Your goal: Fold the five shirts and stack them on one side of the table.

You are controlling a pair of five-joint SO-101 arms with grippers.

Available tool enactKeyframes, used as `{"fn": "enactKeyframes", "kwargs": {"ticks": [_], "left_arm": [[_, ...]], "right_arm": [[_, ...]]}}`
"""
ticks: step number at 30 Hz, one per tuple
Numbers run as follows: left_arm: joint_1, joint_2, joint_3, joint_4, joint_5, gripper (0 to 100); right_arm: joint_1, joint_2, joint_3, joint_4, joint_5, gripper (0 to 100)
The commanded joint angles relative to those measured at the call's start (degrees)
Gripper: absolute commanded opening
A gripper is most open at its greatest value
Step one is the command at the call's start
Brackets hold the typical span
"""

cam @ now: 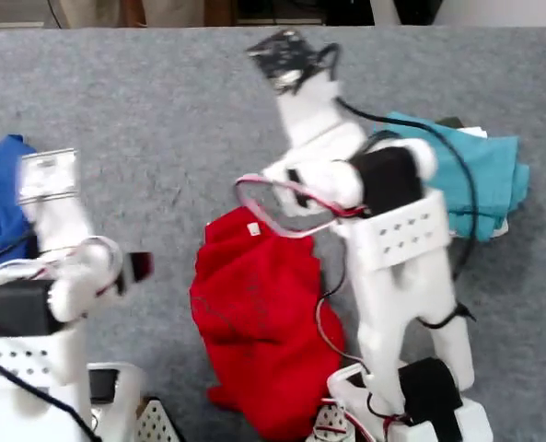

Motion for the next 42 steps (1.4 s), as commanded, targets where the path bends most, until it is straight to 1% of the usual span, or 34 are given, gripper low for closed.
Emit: {"fn": "enactKeyframes", "kwargs": {"ticks": [1, 6, 8, 11, 14, 21, 23, 26, 28, 29, 31, 33, 35, 37, 39, 42], "left_arm": [[11.08, 9.89, -5.01, -0.53, 0.18, 27], [16.88, 33.36, -15.56, -2.11, 4.31, 27], [21.36, 41.27, -20.75, -2.02, 5.54, 26], [29.01, 49.54, -28.31, -0.44, 8.53, 26], [34.20, 55.08, -34.73, -0.53, 10.11, 26], [36.48, 68.18, -43.96, -5.80, 15.91, 26], [35.87, 73.36, -44.66, -5.89, 16.18, 26], [37.19, 79.69, -44.48, -4.75, 15.65, 26], [38.33, 80.31, -45.36, -2.20, 15.12, 24], [38.95, 80.31, -45.54, -1.67, 13.36, 21], [39.56, 80.04, -46.77, -0.09, 7.65, 12], [38.86, 79.16, -49.76, 3.96, 2.90, 1], [37.45, 77.85, -50.81, 6.15, 0.79, 4], [34.29, 74.86, -50.20, 6.15, 0.35, 1], [30.59, 69.93, -47.91, 6.24, -1.14, 2], [25.14, 60.79, -42.64, 6.24, -5.98, 2]], "right_arm": [[6.64, -3.56, -2.77, 2.11, -0.44, 37.9], [14.37, -4.53, 0.13, 2.20, -0.35, 37.9], [16.22, -4.53, 2.68, 2.20, 0.35, 37.9], [18.77, -4.53, 5.85, 2.02, 5.10, 37.9], [22.37, -4.62, 6.64, 2.11, 7.82, 37.9], [32.66, -4.26, 6.81, 2.02, 8.09, 37.9], [34.86, -4.26, 6.81, 2.02, 8.09, 37.9], [38.46, -4.26, 6.90, 2.11, 8.09, 37.9], [40.22, -4.18, 7.25, 1.93, 8.09, 37.9], [40.66, -4.18, 7.60, 1.93, 8.09, 37.9], [40.84, -4.18, 8.22, 1.93, 8.09, 37.9], [40.84, -4.18, 8.84, 1.93, 8.09, 37.9], [40.84, -4.18, 9.54, 1.85, 8.09, 37.9], [40.57, -4.18, 10.68, 1.23, 8.00, 37.9], [40.48, -4.18, 12.26, -0.44, 8.09, 37.9], [40.48, -4.18, 15.25, -4.13, 8.09, 37.9]]}}
